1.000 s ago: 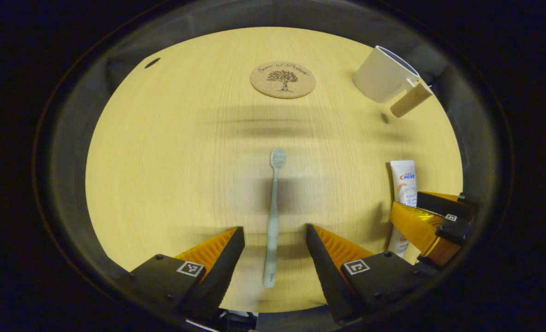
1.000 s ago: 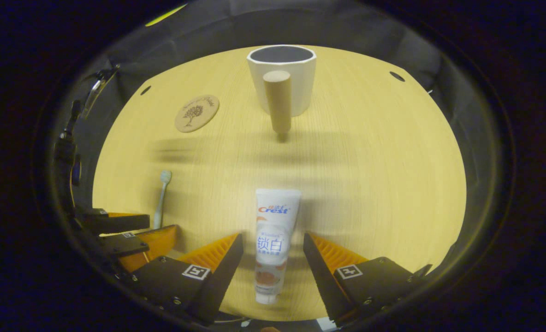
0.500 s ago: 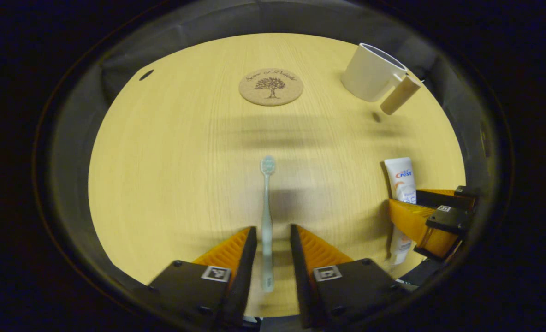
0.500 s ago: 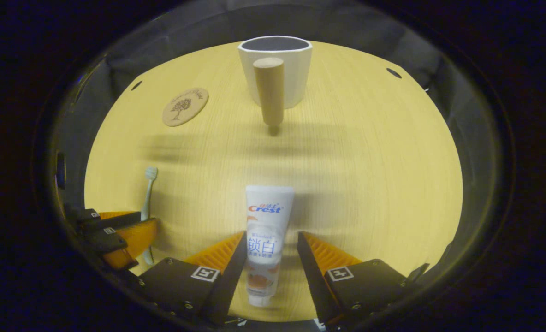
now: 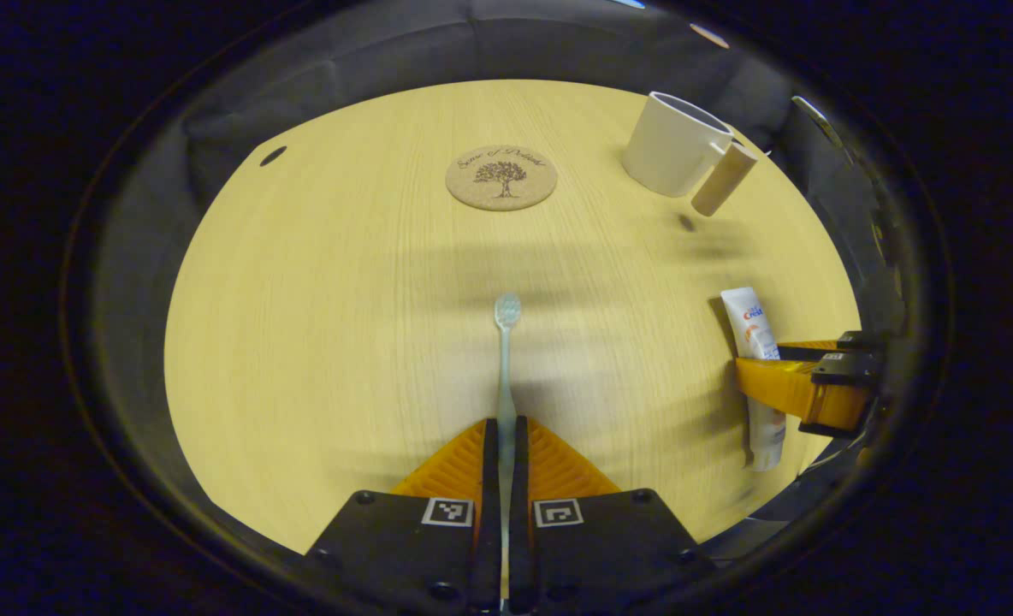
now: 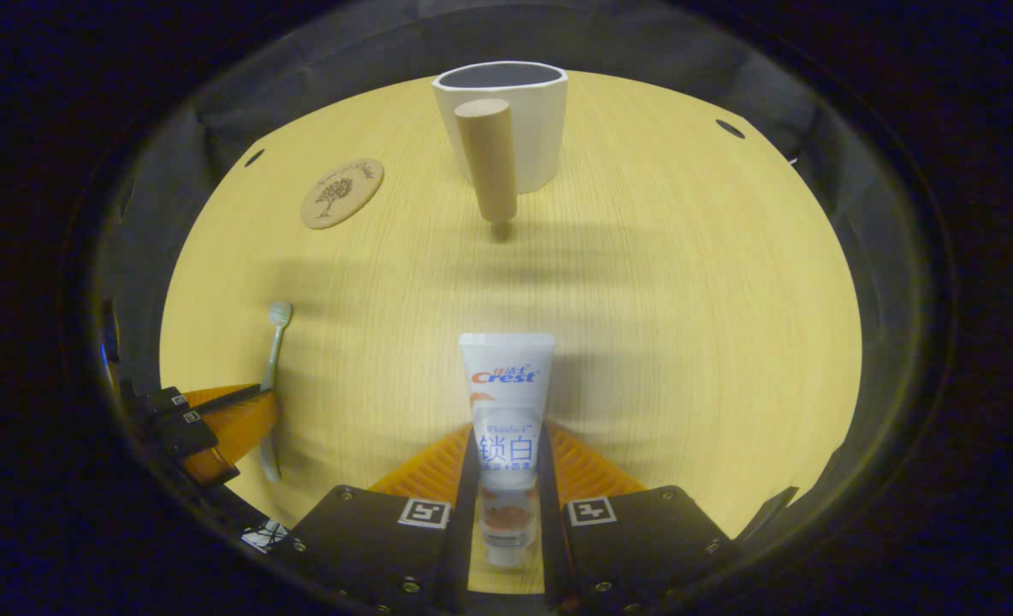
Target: Put the toothbrush and toothpaste on the desktop into the cup, then pick up the cup and place it on the coaster on the desktop.
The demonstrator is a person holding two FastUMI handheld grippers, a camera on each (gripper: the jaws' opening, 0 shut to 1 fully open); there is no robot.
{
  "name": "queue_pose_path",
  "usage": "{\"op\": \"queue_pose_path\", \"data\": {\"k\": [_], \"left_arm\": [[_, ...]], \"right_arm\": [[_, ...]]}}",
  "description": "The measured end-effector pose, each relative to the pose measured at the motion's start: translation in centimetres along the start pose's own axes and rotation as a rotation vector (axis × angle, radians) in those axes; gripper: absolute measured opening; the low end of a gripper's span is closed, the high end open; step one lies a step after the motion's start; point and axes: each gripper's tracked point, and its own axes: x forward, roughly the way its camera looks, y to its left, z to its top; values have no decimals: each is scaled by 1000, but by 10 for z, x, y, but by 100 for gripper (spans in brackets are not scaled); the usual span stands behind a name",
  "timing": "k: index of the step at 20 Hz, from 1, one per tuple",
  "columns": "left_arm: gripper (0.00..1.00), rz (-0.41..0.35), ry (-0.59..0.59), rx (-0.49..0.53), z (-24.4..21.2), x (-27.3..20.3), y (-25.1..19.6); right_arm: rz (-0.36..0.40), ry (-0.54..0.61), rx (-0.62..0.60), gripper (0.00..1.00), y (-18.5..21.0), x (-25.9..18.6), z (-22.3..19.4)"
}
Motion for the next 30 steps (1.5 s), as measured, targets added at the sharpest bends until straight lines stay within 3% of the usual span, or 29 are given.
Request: {"op": "queue_pose_path", "data": {"k": [1,2,7,14,23,30], "left_arm": [[8,-10,-13,-13,0,1,2],[8,-21,-24,-24,1,-1,2],[8,-34,-57,-70,0,-11,7],[8,-96,-210,-95,15,-52,-2],[8,-144,-453,-125,60,-147,2],[8,-123,-613,-173,117,-176,4]], "right_arm": [[13,4,13,27,2,-1,-2],[21,-2,12,26,2,-1,-1],[12,-61,-21,27,-1,-8,1],[103,-202,-30,29,11,-37,18],[138,-605,-61,27,15,-116,105],[176,-873,-61,26,17,-168,186]]}}
